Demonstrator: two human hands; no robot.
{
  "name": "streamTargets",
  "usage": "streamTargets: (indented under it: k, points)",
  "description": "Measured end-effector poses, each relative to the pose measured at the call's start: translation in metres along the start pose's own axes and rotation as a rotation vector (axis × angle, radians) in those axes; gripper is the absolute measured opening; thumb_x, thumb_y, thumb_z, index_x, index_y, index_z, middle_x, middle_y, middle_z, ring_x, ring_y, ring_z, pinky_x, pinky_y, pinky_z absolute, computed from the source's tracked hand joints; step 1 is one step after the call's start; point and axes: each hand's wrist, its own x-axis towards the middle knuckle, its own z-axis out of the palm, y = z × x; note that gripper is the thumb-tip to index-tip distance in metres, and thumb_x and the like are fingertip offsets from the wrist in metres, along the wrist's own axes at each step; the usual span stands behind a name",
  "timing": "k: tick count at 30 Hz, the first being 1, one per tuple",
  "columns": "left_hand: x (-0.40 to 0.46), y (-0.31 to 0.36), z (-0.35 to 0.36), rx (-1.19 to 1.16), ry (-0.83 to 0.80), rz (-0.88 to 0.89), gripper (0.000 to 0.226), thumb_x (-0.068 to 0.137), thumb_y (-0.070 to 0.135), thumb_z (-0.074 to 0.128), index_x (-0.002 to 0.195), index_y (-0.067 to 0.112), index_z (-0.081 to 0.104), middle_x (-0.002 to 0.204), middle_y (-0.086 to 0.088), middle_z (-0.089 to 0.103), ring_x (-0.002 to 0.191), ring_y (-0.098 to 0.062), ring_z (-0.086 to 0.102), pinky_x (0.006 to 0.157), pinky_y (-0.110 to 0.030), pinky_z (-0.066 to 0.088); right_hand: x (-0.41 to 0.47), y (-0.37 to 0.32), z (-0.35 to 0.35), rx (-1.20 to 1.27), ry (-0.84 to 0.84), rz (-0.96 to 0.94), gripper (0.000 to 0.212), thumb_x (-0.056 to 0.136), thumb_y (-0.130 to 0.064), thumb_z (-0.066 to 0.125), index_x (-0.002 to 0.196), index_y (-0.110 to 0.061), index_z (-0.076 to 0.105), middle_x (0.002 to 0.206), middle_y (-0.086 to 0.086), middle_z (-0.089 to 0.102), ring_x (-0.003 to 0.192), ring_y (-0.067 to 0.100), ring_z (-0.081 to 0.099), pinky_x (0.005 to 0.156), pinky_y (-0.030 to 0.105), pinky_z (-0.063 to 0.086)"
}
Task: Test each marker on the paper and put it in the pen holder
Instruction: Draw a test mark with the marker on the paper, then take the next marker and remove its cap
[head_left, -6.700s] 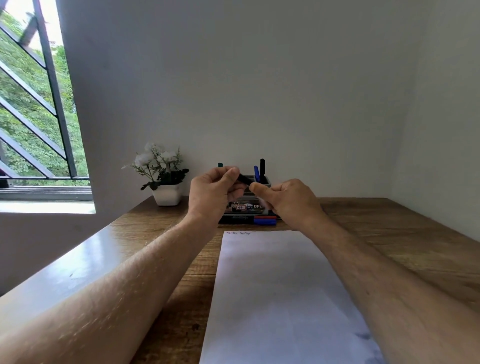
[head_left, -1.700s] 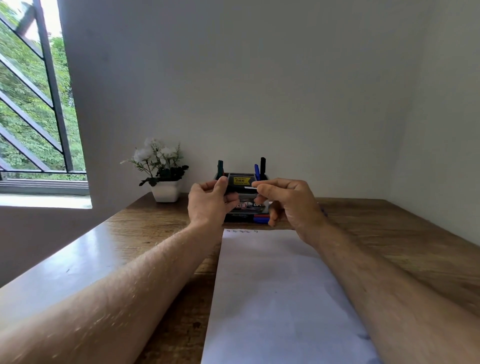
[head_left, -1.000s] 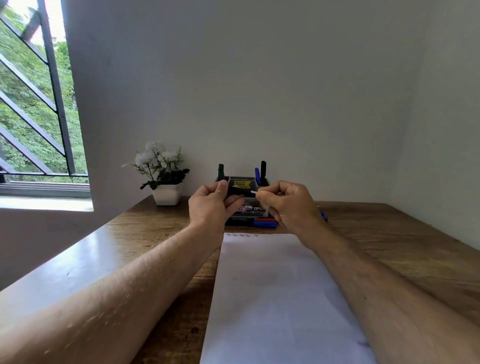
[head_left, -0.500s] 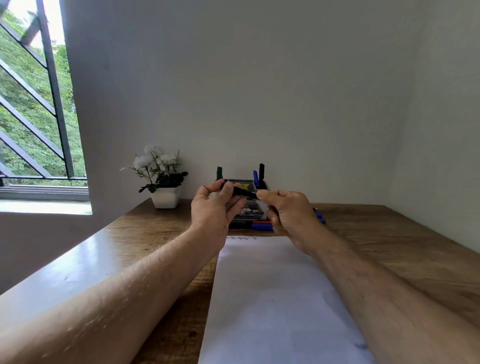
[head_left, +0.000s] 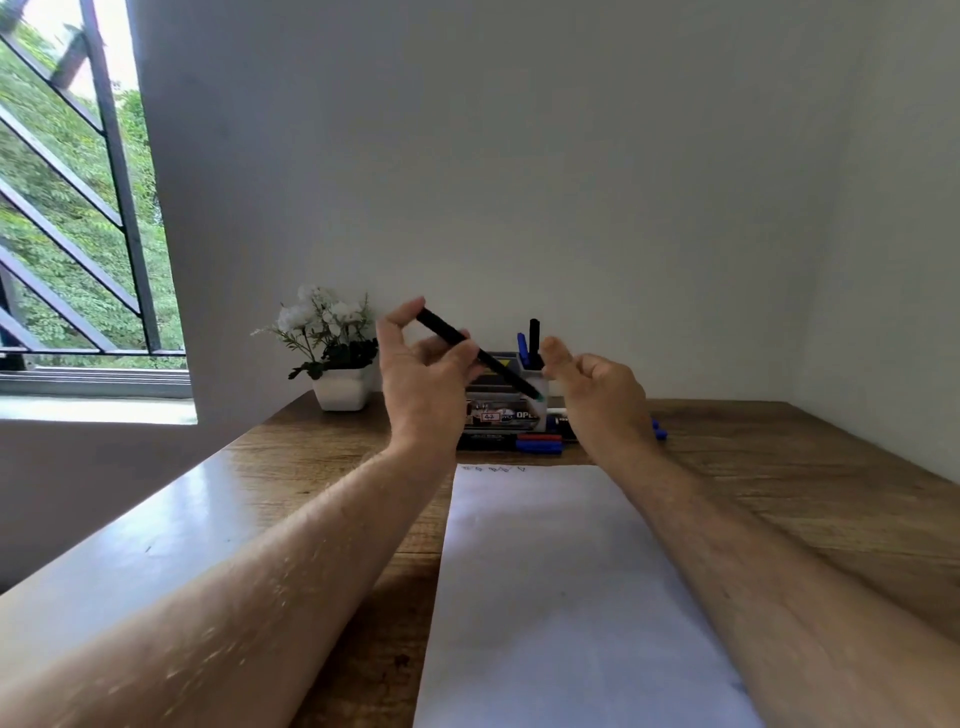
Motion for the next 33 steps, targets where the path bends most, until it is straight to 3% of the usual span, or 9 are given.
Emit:
streamTargets:
  k: [4,7,11,15,20,23,25,30,33]
  points:
    - [0.016,0.009,-0.005,0.221,0.026,0.355,0.059,0.086,-0.011,0.063,0.121,0.036,0.053,0.098,-0.005,0.07,0.091,-0.008,0.068,0.076,-0.02,0.057,0.0,0.006,-0.004,-0.078,-0.013,-0.078,0.066,0.096,-0.061,0.042,0.087,-0.003,0.072,0.04,-0.012,0.046,0.035,0.001,0.043,0.04,0.01,0.034]
    - [0.034,0.014,0.0,0.357,0.048,0.497,0.057,0.088,-0.007,0.06,0.126,0.034,0.054,0.097,0.005,0.068,0.091,-0.002,0.066,0.073,-0.014,0.052,-0.002,0.007,0.002,-0.116,-0.064,-0.154,0.063,0.097,-0.059,0.04,0.079,-0.009,0.074,0.054,-0.008,0.057,0.047,0.004,0.051,0.047,0.011,0.037]
    - [0.055,0.004,0.003,0.488,0.046,0.463,0.062,0.09,-0.004,0.058,0.125,0.047,0.053,0.091,0.015,0.065,0.087,-0.001,0.064,0.075,-0.022,0.054,-0.001,0.007,0.004,-0.127,-0.111,-0.167,0.064,0.096,-0.061,0.037,0.076,-0.013,0.075,0.061,-0.009,0.062,0.063,0.012,0.063,0.065,0.023,0.046]
    - [0.064,-0.015,0.001,0.552,0.074,0.378,0.069,0.09,-0.005,0.058,0.134,0.048,0.053,0.1,0.006,0.067,0.081,0.007,0.061,0.067,-0.003,0.047,-0.003,0.007,0.004,-0.172,-0.141,-0.265,0.066,0.091,-0.064,0.036,0.071,-0.014,0.074,0.059,-0.015,0.058,0.061,0.004,0.06,0.064,0.027,0.047]
    - [0.068,-0.031,-0.006,0.733,-0.026,0.282,0.072,0.09,0.002,0.062,0.143,0.048,0.045,0.111,0.006,0.066,0.096,-0.01,0.065,0.095,-0.032,0.054,-0.003,0.005,0.004,-0.211,-0.169,-0.284,0.068,0.09,-0.065,0.037,0.071,-0.011,0.073,0.039,-0.022,0.051,0.047,-0.003,0.054,0.058,0.023,0.039]
    - [0.068,-0.033,-0.012,0.861,-0.059,0.251,0.071,0.088,0.011,0.069,0.145,0.044,0.044,0.114,0.006,0.068,0.102,-0.011,0.064,0.098,-0.035,0.052,-0.003,0.004,0.004,-0.232,-0.197,-0.297,0.071,0.086,-0.068,0.035,0.072,-0.011,0.074,0.049,-0.017,0.055,0.054,0.002,0.058,0.061,0.025,0.044]
    - [0.067,-0.034,-0.013,0.896,-0.062,0.251,0.068,0.087,0.014,0.072,0.144,0.04,0.045,0.112,0.006,0.067,0.098,-0.011,0.064,0.093,-0.032,0.052,-0.003,0.004,0.004,-0.245,-0.211,-0.301,0.074,0.083,-0.071,0.033,0.071,-0.01,0.074,0.058,-0.014,0.06,0.061,0.007,0.063,0.066,0.03,0.051]
    - [0.068,-0.032,-0.012,0.959,-0.017,0.253,0.048,0.085,0.019,0.076,0.125,0.025,0.051,0.09,0.006,0.068,0.083,-0.014,0.067,0.079,-0.036,0.057,0.0,0.005,0.003,-0.303,-0.212,-0.289,0.067,0.094,-0.063,0.04,0.07,-0.01,0.074,0.053,-0.013,0.057,0.056,0.01,0.061,0.066,0.032,0.053]
    - [0.068,-0.03,-0.011,0.956,-0.017,0.217,0.033,0.086,0.02,0.075,0.115,0.022,0.059,0.079,0.013,0.064,0.082,-0.009,0.067,0.075,-0.026,0.055,0.001,0.008,0.003,-0.329,-0.202,-0.26,0.066,0.094,-0.064,0.042,0.071,-0.011,0.074,0.06,-0.004,0.067,0.059,0.015,0.064,0.067,0.034,0.054]
